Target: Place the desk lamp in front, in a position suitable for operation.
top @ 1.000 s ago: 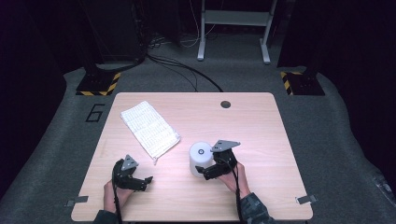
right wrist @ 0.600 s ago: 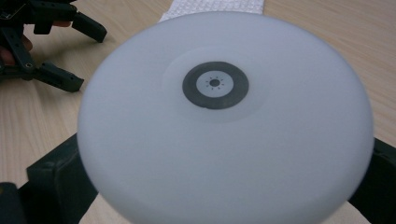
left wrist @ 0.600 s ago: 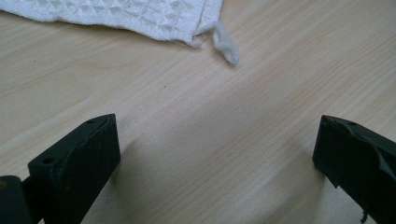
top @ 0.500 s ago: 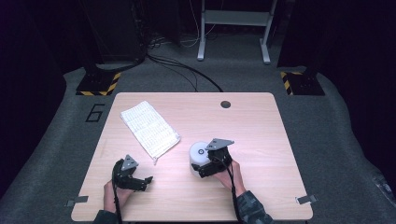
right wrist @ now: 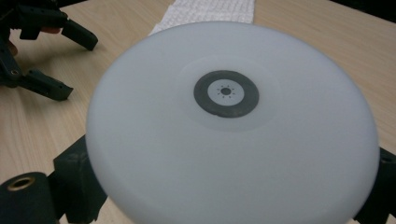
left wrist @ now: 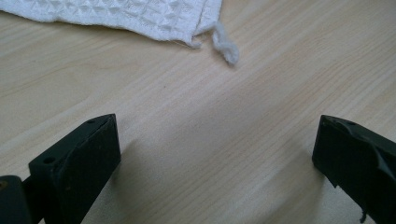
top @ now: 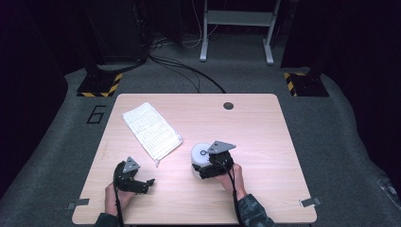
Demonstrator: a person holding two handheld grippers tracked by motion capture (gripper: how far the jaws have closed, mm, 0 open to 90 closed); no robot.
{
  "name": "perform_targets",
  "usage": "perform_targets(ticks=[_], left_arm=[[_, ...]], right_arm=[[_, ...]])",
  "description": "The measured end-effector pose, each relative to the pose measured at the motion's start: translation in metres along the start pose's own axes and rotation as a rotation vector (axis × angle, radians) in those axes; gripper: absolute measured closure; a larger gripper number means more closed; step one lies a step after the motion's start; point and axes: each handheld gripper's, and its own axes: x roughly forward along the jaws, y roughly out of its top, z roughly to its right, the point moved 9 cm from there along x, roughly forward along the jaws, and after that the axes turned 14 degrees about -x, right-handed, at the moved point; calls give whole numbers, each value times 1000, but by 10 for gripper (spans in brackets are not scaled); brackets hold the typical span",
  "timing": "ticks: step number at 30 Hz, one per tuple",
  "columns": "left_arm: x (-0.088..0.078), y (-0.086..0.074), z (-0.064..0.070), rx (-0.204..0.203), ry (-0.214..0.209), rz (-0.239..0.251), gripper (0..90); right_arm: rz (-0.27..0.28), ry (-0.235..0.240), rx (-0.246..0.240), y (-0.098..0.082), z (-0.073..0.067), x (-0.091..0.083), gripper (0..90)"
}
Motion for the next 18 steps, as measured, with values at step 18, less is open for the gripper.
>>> perform_targets(ticks=[18], left_arm=[[0,0,0,3,-1,-1,11]], right_arm=[[31,-73,5,5,20,-35,82]])
